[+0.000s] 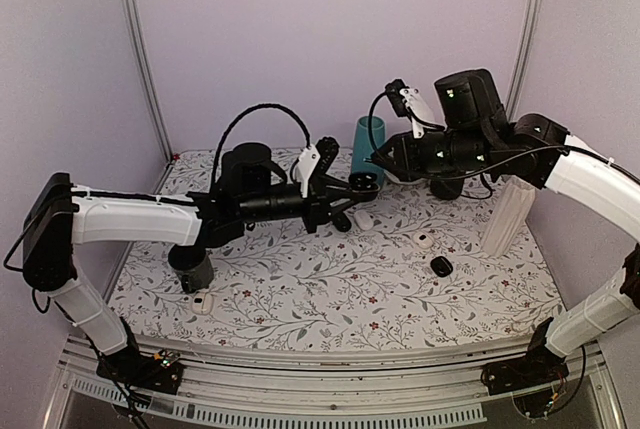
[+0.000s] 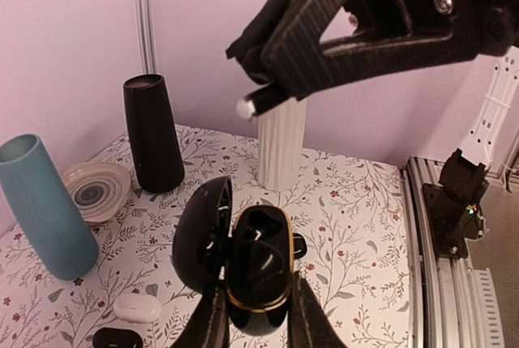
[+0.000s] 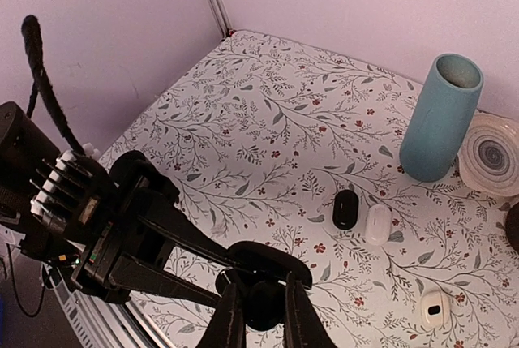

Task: Insert the wireless bluetooth earbuds into the charging case
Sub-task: Adjust the right earbud in the right side groove of the charging case.

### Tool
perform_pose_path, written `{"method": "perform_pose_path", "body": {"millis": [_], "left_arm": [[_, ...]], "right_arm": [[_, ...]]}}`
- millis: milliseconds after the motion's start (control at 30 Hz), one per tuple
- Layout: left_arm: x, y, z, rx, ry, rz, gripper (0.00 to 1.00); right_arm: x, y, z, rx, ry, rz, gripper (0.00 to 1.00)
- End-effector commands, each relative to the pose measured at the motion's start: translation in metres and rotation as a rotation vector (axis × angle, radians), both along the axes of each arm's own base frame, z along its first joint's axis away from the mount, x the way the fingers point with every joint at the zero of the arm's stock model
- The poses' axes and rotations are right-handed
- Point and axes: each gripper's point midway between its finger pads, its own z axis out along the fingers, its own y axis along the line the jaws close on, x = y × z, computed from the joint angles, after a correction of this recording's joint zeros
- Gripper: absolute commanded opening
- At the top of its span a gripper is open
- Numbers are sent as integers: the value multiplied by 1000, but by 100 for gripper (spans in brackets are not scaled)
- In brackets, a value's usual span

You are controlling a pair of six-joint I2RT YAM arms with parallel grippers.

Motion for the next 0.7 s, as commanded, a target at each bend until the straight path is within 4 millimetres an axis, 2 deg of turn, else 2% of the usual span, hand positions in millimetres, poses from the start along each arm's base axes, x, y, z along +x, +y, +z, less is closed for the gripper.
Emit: {"method": "perform_pose_path", "body": {"millis": [0, 200, 333, 667], "left_arm": [[-1, 8, 6, 14, 2, -52, 0], [-10, 16, -2, 53, 63, -182, 0], [-21, 23, -5, 80, 102, -283, 0], [-33, 29, -9, 120, 137, -385, 0]], "right_arm": [[-9, -4, -4, -121, -40, 86, 3], [-12, -8, -27, -247, -84, 142, 3], [-16, -4, -36, -326, -173, 203, 3], [-31, 7, -34, -453, -432, 272, 3]]}}
